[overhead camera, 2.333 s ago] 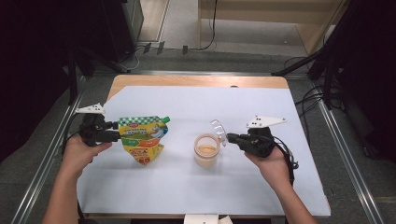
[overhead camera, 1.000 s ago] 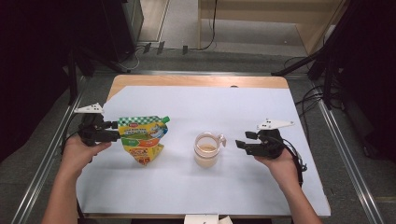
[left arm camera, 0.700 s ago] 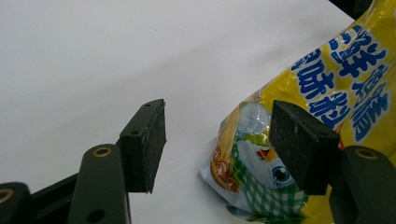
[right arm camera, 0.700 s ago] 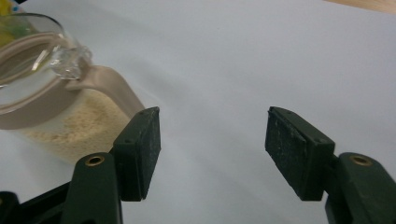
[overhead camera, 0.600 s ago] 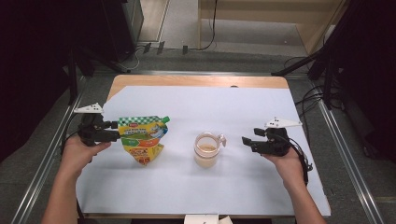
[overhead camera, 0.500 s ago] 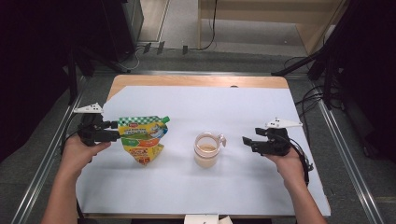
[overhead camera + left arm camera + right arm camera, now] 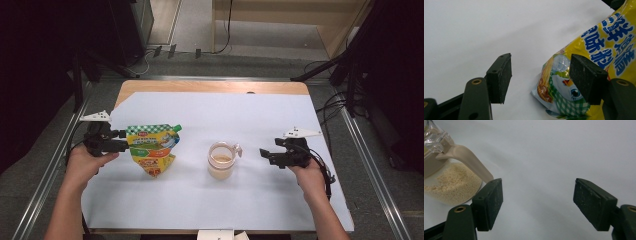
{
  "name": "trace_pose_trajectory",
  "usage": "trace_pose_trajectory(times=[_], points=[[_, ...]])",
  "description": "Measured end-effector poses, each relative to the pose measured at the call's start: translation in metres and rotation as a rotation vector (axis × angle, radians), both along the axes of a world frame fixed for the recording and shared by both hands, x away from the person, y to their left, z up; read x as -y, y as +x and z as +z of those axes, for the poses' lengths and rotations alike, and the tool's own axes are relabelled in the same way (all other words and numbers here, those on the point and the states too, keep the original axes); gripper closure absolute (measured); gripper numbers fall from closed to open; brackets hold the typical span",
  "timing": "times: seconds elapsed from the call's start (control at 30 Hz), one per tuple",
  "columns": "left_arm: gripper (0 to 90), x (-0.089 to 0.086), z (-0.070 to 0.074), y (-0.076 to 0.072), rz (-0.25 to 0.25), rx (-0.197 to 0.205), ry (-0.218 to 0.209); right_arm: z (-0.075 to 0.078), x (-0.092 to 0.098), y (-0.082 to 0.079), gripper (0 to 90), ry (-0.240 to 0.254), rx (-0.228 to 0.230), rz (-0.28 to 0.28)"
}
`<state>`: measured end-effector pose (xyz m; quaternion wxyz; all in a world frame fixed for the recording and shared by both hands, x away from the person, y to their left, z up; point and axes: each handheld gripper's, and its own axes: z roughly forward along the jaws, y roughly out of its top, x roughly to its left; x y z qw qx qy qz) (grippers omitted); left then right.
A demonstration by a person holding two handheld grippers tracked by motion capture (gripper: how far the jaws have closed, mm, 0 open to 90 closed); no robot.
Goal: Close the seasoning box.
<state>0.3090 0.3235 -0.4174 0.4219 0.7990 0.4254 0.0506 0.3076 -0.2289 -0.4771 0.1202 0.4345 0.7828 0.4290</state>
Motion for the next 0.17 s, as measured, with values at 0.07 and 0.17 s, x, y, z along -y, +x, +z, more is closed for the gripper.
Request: trace_pose_trajectory(times=[0.07, 0.17], points=[[35.5, -0.0001, 0.0001, 0.0003, 0.002, -0.001, 0.002, -0.0002, -0.0002, 0.0, 24.8, -0.001, -0.001, 0.0], [35.5, 0.0002, -0.0002, 0.0005, 0.0, -0.001, 0.0, -0.0004, 0.0001, 0.0002, 24.8, -0.004, -0.001, 0.001]])
